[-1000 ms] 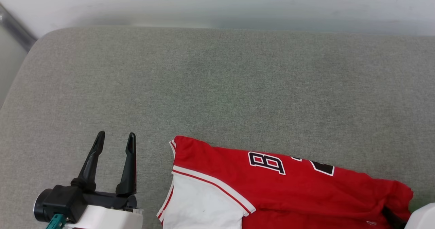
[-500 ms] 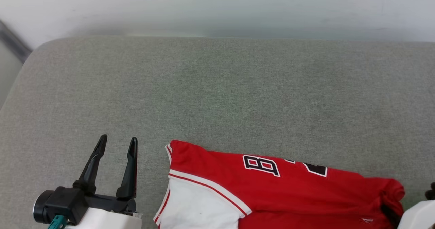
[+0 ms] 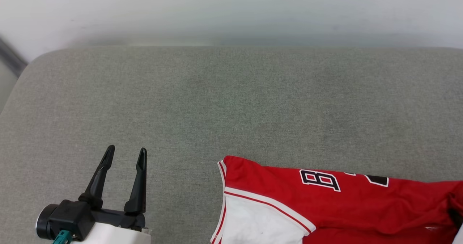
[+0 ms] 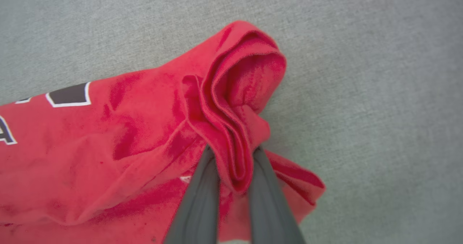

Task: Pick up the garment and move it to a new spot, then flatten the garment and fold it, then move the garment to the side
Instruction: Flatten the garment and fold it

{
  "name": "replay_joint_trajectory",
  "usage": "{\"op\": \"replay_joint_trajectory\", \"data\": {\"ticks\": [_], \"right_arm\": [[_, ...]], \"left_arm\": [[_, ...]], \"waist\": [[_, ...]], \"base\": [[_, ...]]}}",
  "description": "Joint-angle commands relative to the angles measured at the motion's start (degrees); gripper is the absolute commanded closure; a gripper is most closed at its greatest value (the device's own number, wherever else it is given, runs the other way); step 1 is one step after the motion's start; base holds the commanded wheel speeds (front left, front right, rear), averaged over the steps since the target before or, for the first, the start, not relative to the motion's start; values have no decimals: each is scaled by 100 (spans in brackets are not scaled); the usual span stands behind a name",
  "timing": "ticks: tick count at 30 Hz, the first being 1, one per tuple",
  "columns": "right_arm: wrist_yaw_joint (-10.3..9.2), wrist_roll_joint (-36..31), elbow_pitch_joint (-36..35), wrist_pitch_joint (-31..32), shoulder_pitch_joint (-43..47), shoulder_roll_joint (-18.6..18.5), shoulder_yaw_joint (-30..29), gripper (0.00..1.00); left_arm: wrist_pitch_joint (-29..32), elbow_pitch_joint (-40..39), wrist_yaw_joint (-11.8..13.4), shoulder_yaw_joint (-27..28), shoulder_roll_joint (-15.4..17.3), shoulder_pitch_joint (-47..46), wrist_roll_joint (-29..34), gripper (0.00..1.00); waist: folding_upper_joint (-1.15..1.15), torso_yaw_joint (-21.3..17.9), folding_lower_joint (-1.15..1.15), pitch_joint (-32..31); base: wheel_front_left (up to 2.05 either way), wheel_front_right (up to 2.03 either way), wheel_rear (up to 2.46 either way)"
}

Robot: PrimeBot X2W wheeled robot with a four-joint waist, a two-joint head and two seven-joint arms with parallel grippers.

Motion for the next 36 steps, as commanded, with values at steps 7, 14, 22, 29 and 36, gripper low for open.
{"op": "replay_joint_trajectory", "data": {"ticks": [7, 14, 22, 29, 36], "right_arm": [[-3, 275, -797, 537, 340, 227, 484, 100], [-3, 781, -1924, 1211, 678, 685, 1068, 100], [-3, 1399, -2518, 1649, 567, 1235, 1983, 100], [-3, 2242, -2092, 1115, 283, 1256, 2677, 100], [-3, 2481, -1220, 348, -156, 1252, 3195, 100]], "left_arm": [[-17, 41, -6, 14, -24, 149, 16, 0], [-17, 52, -6, -40, -49, 196, 19, 0], [-17, 111, -6, -143, -68, 172, 3, 0], [-17, 149, -6, -206, -47, 150, -32, 0], [-17, 175, -6, -245, -3, 113, -49, 0]], "waist": [[0, -66, -1, -218], [0, -66, -1, -324], [0, 135, -1, -346], [0, 333, -1, -358], [0, 532, -1, -327]], "base": [[0, 0, 0], [0, 0, 0], [0, 0, 0], [0, 0, 0], [0, 0, 0]]}}
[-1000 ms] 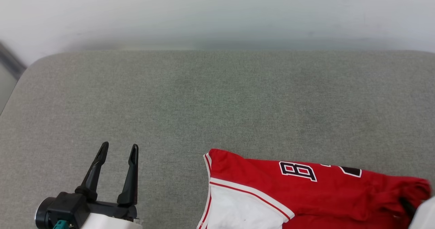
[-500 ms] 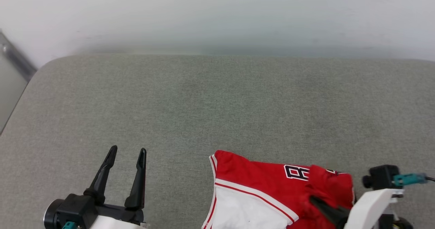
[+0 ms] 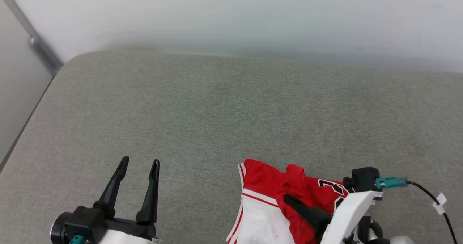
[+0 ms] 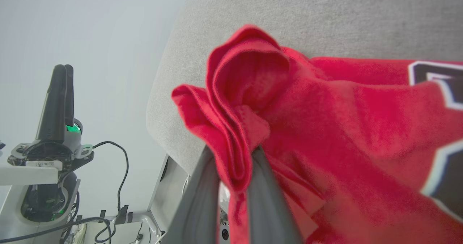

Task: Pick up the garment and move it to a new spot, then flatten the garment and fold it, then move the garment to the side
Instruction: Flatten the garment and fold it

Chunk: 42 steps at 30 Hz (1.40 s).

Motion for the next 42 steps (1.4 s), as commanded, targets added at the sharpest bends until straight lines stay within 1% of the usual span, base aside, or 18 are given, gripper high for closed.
{"op": "replay_joint_trajectory", "data": {"ticks": [1, 6, 7, 8, 9, 10, 14, 16, 19, 22, 24, 26, 29, 31, 34, 39, 42], "right_arm": [[-2, 65, 161, -128, -130, 11, 90, 100], [-2, -35, 711, -510, -404, 9, 402, 100], [-2, -14, 810, -586, -443, 10, 451, 77], [-1, 9, 871, -651, -499, 14, 555, 63], [-1, 41, 934, -716, -545, 17, 654, 12], [-1, 108, 987, -771, -561, 13, 740, 0], [-1, 343, 1003, -917, -655, 11, 1203, 0], [-1, 410, 986, -961, -682, 6, 1329, 0], [-1, 397, 984, -1020, -729, 7, 1340, 0], [-1, 170, 941, -1055, -842, 8, 1212, 0], [-1, -228, 841, -1109, -950, 8, 1110, 0], [-1, -818, 624, -1253, -1112, -89, 1048, 0], [-2, -1701, 410, -1558, -1247, -488, 955, 0], [-1, -2174, 313, -1807, -1336, -741, 863, 0], [-3, -2900, 227, -2299, -1412, -1172, 626, 0], [-2, -3440, 63, -2948, -1136, -1385, 19, 0], [-2, -3488, -124, -3255, -845, -1324, -377, 0]], "left_arm": [[-14, 10, -6, -3, 31, -48, 4, 0], [-14, 6, -6, -7, 25, -52, -4, 0], [-14, 10, -6, -11, 27, -55, -2, 0], [-14, 17, -6, -16, 27, -59, -3, 0], [-14, 20, -6, -22, 23, -68, -4, 0], [-14, 26, -6, -21, 19, -72, -5, 0], [-14, 44, -6, -11, 10, -65, -9, 0], [-14, 55, -6, 0, 15, -55, -2, 0], [-14, 62, -6, 40, 18, -36, 8, 0], [-13, 59, -6, 26, 23, -15, 16, 0], [-13, 51, -6, 30, 12, -5, 15, 0], [-13, 40, -6, 13, 5, -15, 5, 0], [-13, 49, -6, 6, -7, -33, 26, 0], [-13, 67, -6, 15, 0, -47, 23, 0], [-13, 87, -6, 32, -13, -39, 33, 0], [-13, 108, -6, 24, -79, 21, 0, 0], [-14, 110, -6, 20, -102, 44, -17, 0]], "waist": [[0, 58, 0, 12], [0, 149, 0, 58], [0, 162, 0, 66], [0, 175, 0, 75], [0, 187, 0, 83], [0, 197, 0, 86], [0, 200, 0, 76], [0, 178, 0, 60], [0, 109, 0, 23], [0, 15, 0, -15], [0, -63, 0, -36], [0, -143, 0, -28], [0, -271, 0, -36], [0, -354, 0, -47], [0, -485, 0, -66], [0, -641, 0, -111], [0, -693, 0, -131]], "base": [[0, 0, 0], [0, 0, 0], [0, 0, 0], [0, 0, 0], [0, 0, 0], [0, 0, 0], [0, 0, 0], [0, 0, 0], [0, 0, 0], [0, 0, 0], [0, 0, 0], [0, 0, 0], [0, 0, 0], [0, 0, 0], [0, 0, 0], [0, 0, 0], [0, 0, 0]]}}
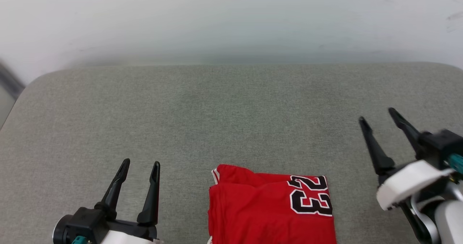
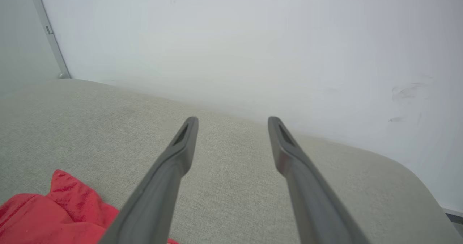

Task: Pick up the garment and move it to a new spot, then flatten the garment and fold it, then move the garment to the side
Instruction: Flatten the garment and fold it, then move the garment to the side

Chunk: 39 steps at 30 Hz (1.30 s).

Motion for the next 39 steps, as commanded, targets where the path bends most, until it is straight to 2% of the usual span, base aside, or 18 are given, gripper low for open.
{"op": "replay_joint_trajectory", "data": {"ticks": [1, 2, 7, 14, 20, 34, 37, 39], "right_arm": [[-2, 3, -144, -174, 237, 62, -216, 0], [-2, 25, -379, -396, 589, 197, -596, 0], [-2, 144, -724, -625, 1030, 463, -925, 0], [-2, 74, -988, -832, 1395, 640, -901, 0], [-1, 121, -913, -944, 1577, 882, -845, 0], [-2, 102, -844, -634, 1502, 958, -744, 0], [-2, 223, -966, -287, 1505, 875, -674, 0], [-2, 349, -1052, 278, 1545, 779, -570, 0]], "left_arm": [[-14, -2, -6, 6, -32, 46, -49, 0], [-14, -11, -6, -7, -54, 66, -96, 0], [-14, -47, -6, -59, -56, 109, -113, 0], [-14, -79, -6, -152, -80, 164, -108, 0], [-14, -94, -6, -203, -122, 165, -102, 0], [-14, -42, -6, -212, -22, 87, -66, 0], [-14, -32, -7, -222, -8, 57, -64, 0], [-14, -27, -7, -212, -8, 52, -68, 0]], "waist": [[0, -38, 0, -18], [0, -58, 0, -35], [0, -77, 0, -38], [0, -30, 0, -28], [0, 10, 0, -7], [0, 67, 0, 54], [0, 108, 0, 86], [0, 134, 0, 115]], "base": [[0, 0, 0], [0, 0, 0], [0, 0, 0], [0, 0, 0], [0, 0, 0], [0, 0, 0], [0, 0, 0], [0, 0, 0]]}}
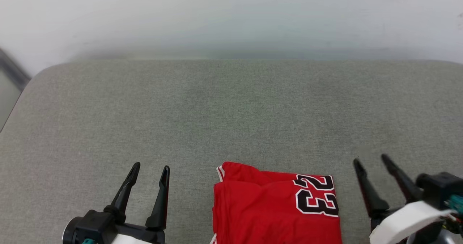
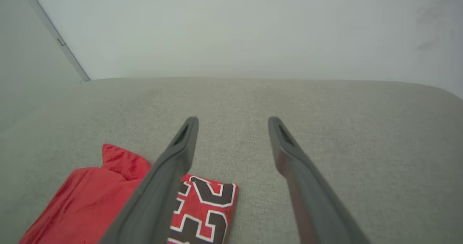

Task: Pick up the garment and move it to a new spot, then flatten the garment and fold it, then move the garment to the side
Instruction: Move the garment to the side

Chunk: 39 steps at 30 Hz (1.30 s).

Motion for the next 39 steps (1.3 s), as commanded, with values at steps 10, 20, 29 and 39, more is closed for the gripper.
{"op": "replay_joint_trajectory", "data": {"ticks": [10, 20, 29, 39], "right_arm": [[-1, 256, -663, 3756, 258, -107, 76, 0], [-1, -251, -225, 4750, -83, 309, -41, 0], [-1, -322, 740, 4650, -320, 460, 150, 0], [-5, -664, 1231, 4365, -672, 105, 658, 100]], "left_arm": [[-14, 96, -7, -106, -8, -197, -36, 0], [-14, 197, -7, -282, 32, -527, 3, 0], [-14, 275, -7, -355, 13, -643, -26, 0], [-14, 383, -7, -479, -42, -663, -33, 0]], "waist": [[0, 210, 0, 316], [0, 679, 0, 784], [0, 909, 0, 975], [0, 825, 0, 945]], "base": [[0, 0, 0], [0, 0, 0], [0, 0, 0], [0, 0, 0]]}}
